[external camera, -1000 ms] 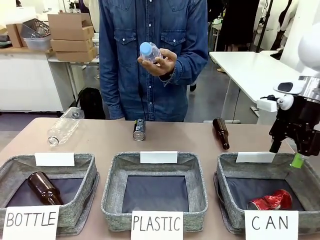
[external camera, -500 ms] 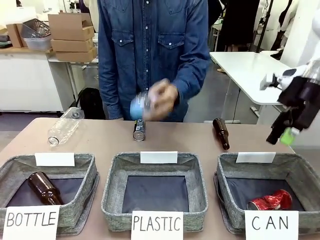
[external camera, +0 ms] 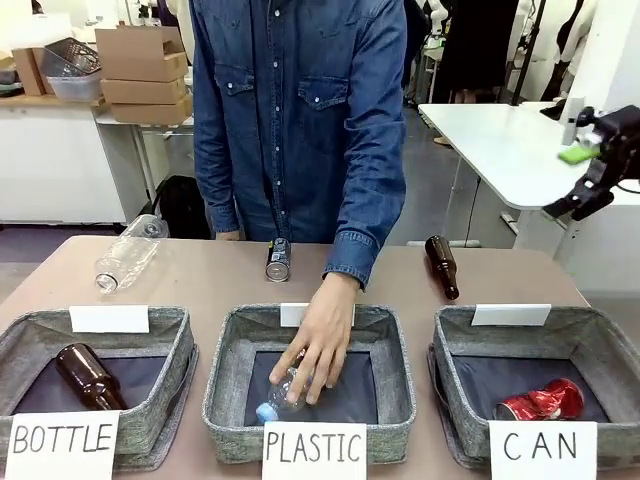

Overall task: Sort the can waste into the basket.
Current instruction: Pick up the can waste from the table and place it in the right Fabric basket.

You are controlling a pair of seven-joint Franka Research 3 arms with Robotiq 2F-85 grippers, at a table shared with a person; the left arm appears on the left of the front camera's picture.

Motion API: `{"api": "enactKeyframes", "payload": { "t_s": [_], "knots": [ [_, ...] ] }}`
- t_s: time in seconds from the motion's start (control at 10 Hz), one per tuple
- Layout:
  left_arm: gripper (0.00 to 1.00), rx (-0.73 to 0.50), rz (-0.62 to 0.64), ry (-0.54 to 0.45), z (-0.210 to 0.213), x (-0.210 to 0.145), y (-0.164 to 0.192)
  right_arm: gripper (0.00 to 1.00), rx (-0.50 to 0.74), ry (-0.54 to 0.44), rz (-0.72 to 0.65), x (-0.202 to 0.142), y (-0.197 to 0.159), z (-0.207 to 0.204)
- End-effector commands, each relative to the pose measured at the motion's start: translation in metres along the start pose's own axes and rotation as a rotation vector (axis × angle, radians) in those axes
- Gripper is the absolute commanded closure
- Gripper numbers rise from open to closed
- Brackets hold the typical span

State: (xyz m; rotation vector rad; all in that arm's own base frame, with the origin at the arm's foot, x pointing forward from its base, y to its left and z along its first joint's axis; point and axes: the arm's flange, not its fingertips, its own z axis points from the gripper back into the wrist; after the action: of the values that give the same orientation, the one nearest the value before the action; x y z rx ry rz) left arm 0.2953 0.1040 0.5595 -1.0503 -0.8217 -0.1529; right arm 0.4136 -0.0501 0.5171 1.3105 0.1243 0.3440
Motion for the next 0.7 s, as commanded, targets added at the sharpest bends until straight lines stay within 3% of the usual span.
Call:
{"api": "enactKeyframes", "payload": {
  "t_s": [0.0, 0.1, 0.2, 0.6],
  "knots": [
    [0.00, -0.018, -0.019, -0.014, -0.002, 0.002, 0.000, 0.00, 0.406, -0.847, -0.220, 0.006, 0.001, -0.004],
    [0.00, -0.018, -0.019, -0.014, -0.002, 0.002, 0.000, 0.00, 0.336, -1.034, -0.221, 0.009, -0.002, -0.005],
    [0.00, -0.018, -0.019, -0.014, -0.002, 0.002, 0.000, 0.00, 0.074, -0.127, -0.080, 0.002, -0.006, 0.011],
    [0.00, -0.018, -0.019, -0.014, -0.002, 0.002, 0.000, 0.00, 0.074, -0.127, -0.080, 0.002, -0.006, 0.011]
  ]
}}
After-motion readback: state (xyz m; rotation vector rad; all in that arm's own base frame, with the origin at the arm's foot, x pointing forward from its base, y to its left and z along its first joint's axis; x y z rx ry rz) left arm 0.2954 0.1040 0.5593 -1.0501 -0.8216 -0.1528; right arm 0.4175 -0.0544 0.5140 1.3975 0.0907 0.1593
